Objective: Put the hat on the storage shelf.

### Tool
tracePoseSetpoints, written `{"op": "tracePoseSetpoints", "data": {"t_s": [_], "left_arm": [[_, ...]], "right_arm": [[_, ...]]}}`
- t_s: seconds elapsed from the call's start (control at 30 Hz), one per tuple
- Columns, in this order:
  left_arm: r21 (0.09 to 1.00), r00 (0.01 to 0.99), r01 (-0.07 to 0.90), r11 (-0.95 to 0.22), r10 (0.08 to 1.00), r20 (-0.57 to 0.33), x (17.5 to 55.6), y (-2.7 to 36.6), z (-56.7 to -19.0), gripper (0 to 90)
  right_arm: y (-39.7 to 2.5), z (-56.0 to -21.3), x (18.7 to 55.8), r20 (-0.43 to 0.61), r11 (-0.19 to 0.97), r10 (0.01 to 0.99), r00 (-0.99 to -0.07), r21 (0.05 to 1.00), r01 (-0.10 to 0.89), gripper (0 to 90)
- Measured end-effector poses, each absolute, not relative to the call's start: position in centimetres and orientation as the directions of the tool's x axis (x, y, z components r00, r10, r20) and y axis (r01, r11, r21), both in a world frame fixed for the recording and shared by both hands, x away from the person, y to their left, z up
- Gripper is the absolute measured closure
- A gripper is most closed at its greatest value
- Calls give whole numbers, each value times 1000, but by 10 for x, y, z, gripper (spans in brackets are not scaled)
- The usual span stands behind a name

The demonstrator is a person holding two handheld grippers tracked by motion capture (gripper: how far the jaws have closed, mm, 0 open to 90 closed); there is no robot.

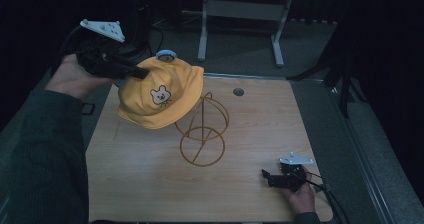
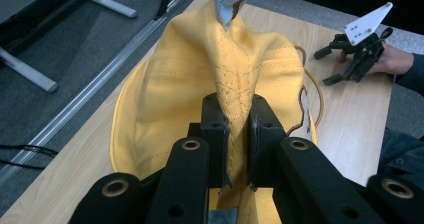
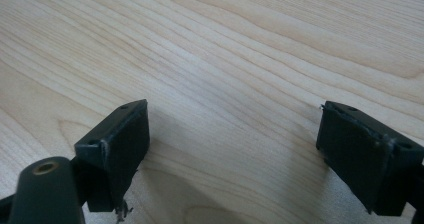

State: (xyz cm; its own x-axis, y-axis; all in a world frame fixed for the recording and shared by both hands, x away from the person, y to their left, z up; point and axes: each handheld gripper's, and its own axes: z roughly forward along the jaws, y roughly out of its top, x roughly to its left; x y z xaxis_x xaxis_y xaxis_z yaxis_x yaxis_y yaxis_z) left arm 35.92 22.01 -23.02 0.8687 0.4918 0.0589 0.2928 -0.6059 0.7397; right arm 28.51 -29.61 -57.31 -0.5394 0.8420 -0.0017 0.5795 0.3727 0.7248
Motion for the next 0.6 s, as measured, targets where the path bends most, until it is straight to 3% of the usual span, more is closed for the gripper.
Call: {"op": "tracePoseSetpoints", "data": {"t_s": [0.6], "left_arm": [[733, 888, 271, -624, 456, 60, 362, 201, -232, 807]], "right_arm": [[-296, -573, 285, -2, 372, 842, -539, 725, 580, 136]]}}
